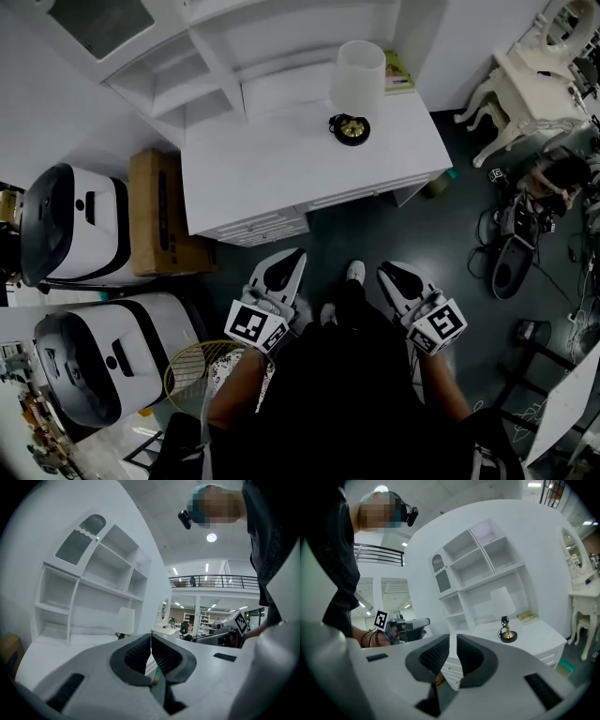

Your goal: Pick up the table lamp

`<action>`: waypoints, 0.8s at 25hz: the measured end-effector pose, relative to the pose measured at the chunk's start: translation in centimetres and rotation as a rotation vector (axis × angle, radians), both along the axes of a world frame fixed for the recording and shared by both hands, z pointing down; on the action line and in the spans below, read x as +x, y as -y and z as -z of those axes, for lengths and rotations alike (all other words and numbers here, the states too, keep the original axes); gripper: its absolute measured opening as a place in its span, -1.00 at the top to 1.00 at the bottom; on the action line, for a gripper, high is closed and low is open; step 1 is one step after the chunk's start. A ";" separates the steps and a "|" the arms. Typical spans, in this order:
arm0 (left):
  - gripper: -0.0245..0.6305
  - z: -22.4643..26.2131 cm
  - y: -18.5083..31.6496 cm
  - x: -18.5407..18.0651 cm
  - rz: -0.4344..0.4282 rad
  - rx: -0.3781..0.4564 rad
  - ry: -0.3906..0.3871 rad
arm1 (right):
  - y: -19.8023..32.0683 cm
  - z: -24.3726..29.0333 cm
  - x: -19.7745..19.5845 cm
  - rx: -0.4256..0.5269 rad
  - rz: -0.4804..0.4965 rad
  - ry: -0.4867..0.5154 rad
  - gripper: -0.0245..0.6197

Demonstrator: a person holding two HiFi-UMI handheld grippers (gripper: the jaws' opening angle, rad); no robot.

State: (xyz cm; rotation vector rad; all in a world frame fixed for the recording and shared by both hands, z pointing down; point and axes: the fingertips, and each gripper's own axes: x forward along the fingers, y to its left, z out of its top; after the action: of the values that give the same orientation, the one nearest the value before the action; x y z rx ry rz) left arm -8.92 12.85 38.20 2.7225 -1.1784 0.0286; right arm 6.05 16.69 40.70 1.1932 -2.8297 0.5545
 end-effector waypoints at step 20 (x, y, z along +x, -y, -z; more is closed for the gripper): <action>0.87 1.9 10.8 6.2 0.039 0.012 0.052 | 12.9 -1.0 5.1 0.009 0.087 0.090 0.74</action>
State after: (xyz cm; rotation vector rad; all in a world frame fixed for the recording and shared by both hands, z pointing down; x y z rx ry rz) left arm -2.75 2.01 36.34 2.7241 -1.2493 0.0876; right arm 11.11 3.76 41.69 1.0661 -2.9447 0.6067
